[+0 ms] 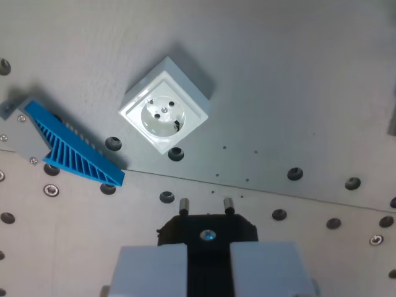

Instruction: Move above the white socket

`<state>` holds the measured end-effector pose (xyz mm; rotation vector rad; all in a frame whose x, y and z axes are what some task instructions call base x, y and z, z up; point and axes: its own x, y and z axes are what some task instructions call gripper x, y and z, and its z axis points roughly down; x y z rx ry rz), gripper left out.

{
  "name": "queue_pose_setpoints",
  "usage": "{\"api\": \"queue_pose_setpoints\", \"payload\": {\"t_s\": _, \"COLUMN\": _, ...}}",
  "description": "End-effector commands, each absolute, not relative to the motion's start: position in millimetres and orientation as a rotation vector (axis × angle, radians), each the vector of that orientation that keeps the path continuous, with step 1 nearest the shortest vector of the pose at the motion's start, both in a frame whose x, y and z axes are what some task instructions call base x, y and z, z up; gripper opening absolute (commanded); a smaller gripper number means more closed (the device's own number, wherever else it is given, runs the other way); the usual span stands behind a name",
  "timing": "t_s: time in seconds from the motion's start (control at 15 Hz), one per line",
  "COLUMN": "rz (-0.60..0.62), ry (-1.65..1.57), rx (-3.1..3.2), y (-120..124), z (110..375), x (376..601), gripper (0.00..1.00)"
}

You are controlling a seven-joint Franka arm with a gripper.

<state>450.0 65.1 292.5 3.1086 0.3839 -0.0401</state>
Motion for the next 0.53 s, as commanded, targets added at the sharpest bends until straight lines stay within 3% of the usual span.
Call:
{"api": "queue_pose_setpoints", "payload": {"t_s": 0.07, "rz": 0.112, "ry": 0.715, "rx": 3.043, "y": 66.8, "z": 275.9, "x": 443.9, "gripper": 0.0}}
{"api": "queue_pose_setpoints", "payload": {"t_s": 0.53, "rz": 0.109, "ry": 0.93, "rx": 2.978, "y": 71.2, "z": 240.1, "x": 433.7, "gripper": 0.0}}
